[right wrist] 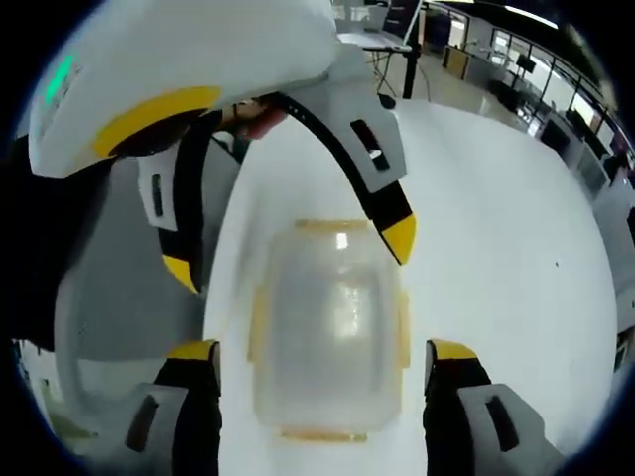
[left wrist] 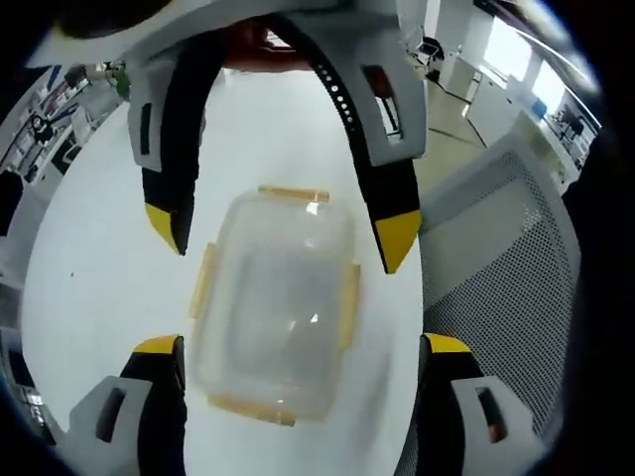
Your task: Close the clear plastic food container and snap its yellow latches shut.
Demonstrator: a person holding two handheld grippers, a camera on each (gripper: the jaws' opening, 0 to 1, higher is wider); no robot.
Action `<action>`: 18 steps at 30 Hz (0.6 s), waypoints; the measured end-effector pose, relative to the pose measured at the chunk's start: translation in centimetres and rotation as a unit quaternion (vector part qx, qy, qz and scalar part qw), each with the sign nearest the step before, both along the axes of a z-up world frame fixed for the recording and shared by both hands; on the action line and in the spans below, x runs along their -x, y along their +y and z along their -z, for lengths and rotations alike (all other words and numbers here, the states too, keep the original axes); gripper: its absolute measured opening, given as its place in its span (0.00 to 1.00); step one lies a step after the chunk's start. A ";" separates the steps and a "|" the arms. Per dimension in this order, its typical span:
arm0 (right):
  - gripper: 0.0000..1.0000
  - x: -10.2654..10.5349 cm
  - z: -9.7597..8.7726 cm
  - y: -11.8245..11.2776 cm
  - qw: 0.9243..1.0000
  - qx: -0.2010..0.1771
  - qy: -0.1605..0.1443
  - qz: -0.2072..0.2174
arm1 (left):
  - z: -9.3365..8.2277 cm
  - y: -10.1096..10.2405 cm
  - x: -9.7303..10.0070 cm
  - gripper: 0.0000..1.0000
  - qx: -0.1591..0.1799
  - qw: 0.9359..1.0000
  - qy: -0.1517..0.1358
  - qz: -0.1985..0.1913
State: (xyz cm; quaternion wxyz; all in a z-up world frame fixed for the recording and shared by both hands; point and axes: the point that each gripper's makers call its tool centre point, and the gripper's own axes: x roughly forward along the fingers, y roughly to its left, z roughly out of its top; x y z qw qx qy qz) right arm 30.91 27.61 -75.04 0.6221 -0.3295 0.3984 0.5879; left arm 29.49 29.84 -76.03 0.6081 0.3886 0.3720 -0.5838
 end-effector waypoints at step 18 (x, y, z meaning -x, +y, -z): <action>0.84 0.1 0.7 -1.2 1.000 0.013 -0.012 0.010 | 0.5 0.8 -0.6 0.98 -0.015 1.000 0.003 0.016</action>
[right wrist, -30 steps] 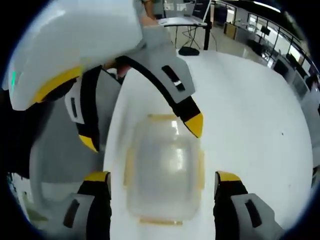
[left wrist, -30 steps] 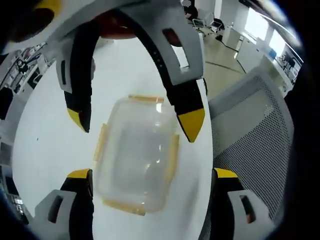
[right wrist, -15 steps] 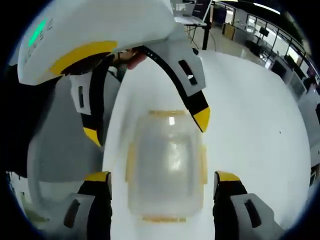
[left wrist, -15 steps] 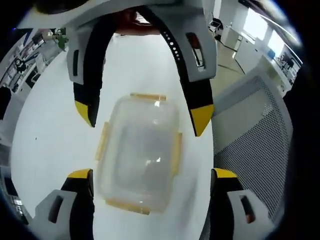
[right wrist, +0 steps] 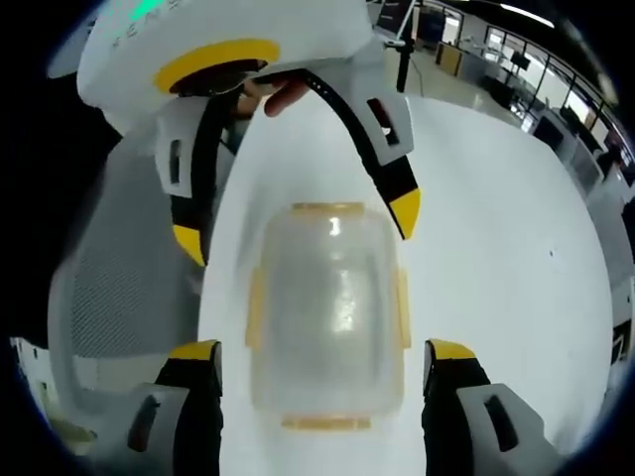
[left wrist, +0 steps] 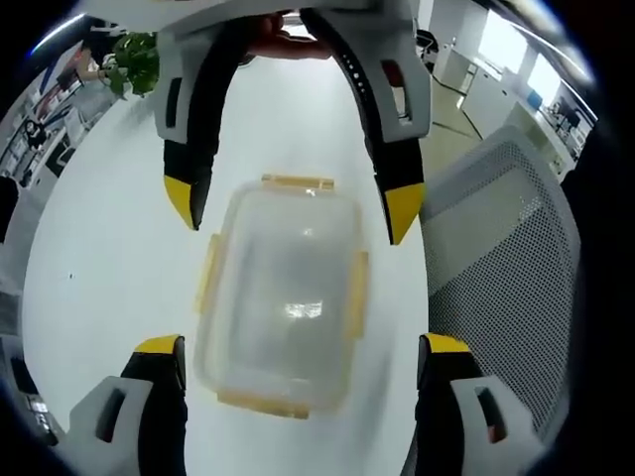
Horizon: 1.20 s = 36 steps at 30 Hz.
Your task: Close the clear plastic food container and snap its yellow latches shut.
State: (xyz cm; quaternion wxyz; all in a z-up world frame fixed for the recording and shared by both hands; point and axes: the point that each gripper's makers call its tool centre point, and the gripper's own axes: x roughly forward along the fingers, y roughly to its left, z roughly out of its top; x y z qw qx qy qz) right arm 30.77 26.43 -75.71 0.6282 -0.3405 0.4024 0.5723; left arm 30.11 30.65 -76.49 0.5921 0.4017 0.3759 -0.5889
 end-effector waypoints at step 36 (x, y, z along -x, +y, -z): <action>0.82 0.6 1.3 -1.8 1.000 0.026 -0.008 0.015 | 1.1 1.8 -0.5 0.94 -0.031 0.999 0.009 0.021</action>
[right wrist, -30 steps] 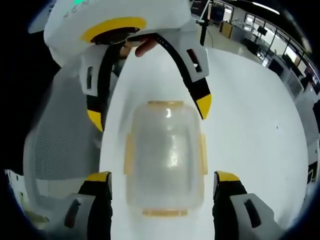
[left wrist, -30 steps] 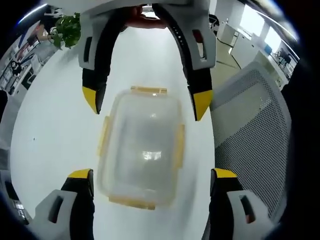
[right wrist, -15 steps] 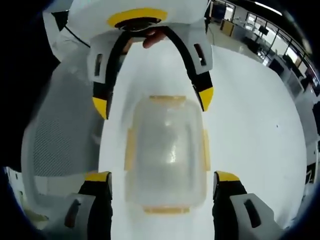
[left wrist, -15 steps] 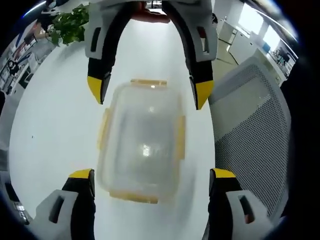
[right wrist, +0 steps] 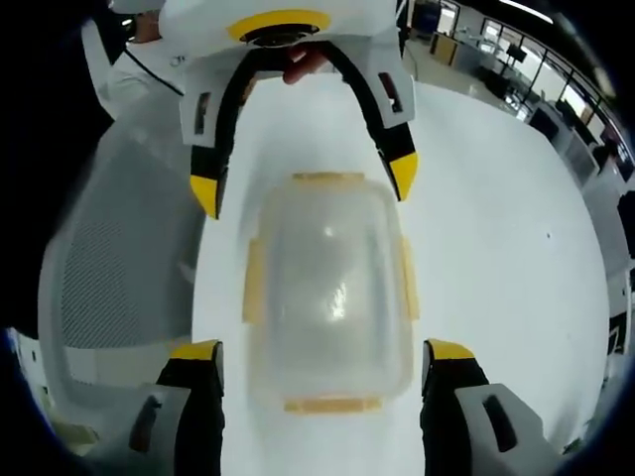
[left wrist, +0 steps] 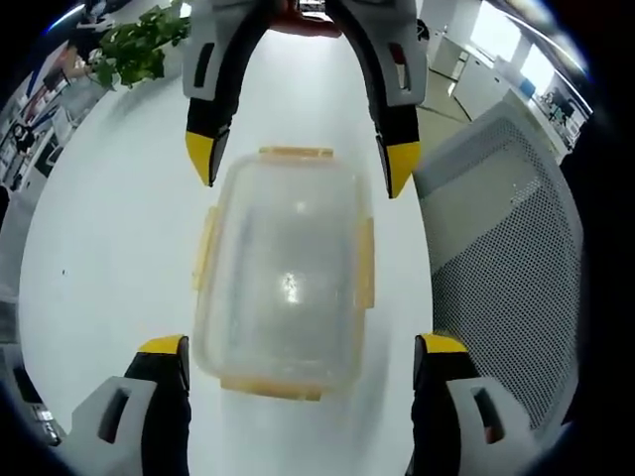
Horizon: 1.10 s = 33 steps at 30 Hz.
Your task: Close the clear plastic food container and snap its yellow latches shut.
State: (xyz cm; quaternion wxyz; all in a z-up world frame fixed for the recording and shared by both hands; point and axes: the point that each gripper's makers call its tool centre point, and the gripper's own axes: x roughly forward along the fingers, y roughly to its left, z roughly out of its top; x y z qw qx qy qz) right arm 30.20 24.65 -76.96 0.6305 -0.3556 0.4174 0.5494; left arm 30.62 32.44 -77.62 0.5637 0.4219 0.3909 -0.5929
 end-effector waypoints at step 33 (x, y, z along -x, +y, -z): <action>0.80 -0.1 1.6 -0.1 1.000 0.010 0.006 -0.006 | 1.6 0.1 -0.7 0.91 -0.024 1.000 -0.003 0.006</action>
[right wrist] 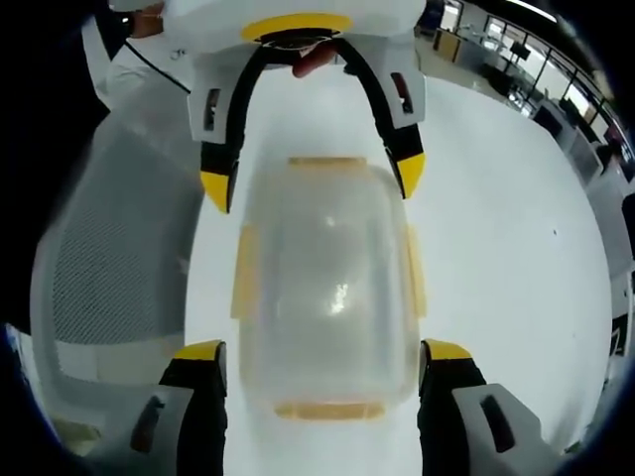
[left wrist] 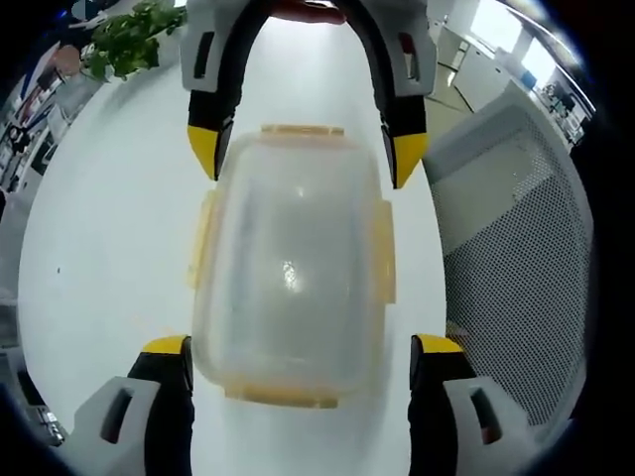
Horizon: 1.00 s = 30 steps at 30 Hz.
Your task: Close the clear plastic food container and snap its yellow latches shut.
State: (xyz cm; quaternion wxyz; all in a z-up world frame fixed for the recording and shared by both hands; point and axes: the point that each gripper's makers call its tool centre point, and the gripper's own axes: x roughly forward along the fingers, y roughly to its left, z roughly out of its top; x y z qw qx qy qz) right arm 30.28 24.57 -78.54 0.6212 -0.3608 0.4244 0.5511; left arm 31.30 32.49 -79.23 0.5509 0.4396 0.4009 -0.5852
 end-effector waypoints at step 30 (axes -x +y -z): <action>0.81 -0.5 1.3 0.0 1.000 0.018 -0.017 -0.012 | 1.4 -0.3 -1.0 0.86 -0.021 1.000 -0.022 0.006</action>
